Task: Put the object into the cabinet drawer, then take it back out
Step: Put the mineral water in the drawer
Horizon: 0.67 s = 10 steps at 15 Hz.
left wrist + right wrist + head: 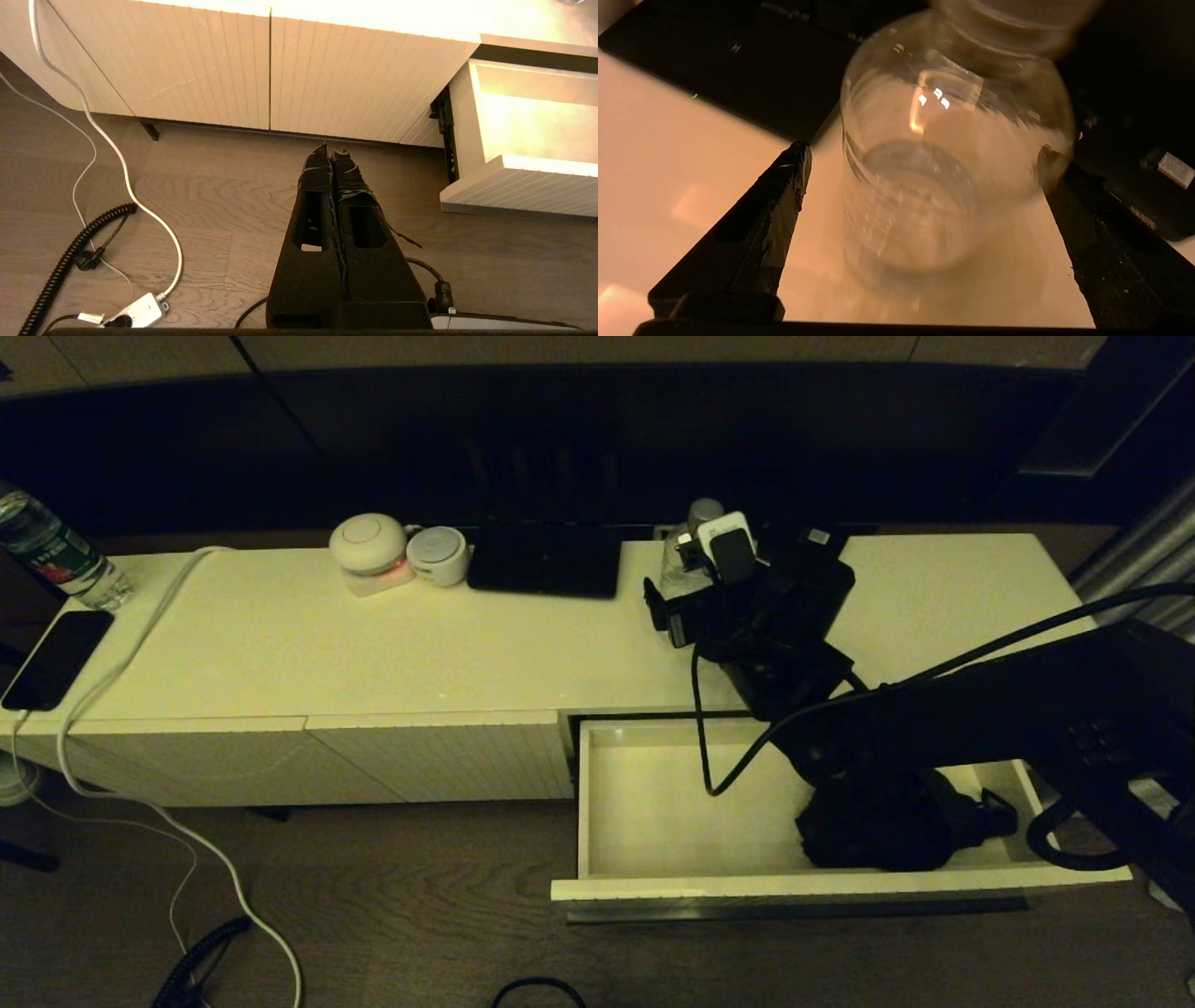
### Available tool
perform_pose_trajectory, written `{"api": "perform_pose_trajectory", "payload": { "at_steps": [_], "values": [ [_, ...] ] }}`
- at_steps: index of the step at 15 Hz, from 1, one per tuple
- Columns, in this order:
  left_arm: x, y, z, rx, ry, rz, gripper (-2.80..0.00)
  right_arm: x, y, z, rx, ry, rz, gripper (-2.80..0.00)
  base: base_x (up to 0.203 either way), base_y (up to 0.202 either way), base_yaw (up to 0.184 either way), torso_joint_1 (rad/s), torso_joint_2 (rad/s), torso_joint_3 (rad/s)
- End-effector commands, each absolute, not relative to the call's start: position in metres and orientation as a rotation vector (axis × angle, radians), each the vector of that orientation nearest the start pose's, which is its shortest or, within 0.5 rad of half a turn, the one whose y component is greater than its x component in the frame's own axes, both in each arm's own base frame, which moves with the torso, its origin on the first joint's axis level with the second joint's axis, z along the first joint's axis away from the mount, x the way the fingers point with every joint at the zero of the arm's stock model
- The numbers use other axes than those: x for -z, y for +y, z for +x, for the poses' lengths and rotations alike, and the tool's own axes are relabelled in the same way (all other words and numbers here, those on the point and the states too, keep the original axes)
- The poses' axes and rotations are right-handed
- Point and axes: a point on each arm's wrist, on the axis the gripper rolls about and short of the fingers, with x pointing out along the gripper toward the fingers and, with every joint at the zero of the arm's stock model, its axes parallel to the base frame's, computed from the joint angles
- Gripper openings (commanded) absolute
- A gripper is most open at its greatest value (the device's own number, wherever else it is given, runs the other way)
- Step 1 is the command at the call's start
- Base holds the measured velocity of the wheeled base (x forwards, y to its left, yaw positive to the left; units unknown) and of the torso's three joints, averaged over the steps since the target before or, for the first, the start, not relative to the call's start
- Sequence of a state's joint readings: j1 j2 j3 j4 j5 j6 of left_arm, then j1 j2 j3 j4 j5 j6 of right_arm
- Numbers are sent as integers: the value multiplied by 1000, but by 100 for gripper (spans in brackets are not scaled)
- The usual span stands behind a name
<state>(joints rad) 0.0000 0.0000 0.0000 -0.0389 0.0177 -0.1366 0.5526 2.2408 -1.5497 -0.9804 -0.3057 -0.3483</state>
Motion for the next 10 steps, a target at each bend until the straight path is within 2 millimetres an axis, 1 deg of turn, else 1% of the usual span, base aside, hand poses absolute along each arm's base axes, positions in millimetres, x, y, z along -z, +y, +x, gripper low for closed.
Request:
{"api": "perform_pose_trajectory", "payload": {
  "at_steps": [1, 3, 6, 10],
  "values": [
    [-79, 0, -23, -16, -41, -138, -280, -197, 245, 416, -171, -343, -251, 0, 0, 0, 0, 0, 0, 0],
    [-80, 0, -23, -16, -43, -138, -280, -196, 249, 428, -139, -401, -278, 0, 0, 0, 0, 0, 0, 0],
    [-79, 0, -23, -16, -41, -138, -280, -186, 250, 439, -82, -419, -306, 0, 0, 0, 0, 0, 0, 0],
    [-79, 0, -23, -16, -41, -138, -280, -177, 252, 444, -68, -406, -311, 0, 0, 0, 0, 0, 0, 0]
  ]
}}
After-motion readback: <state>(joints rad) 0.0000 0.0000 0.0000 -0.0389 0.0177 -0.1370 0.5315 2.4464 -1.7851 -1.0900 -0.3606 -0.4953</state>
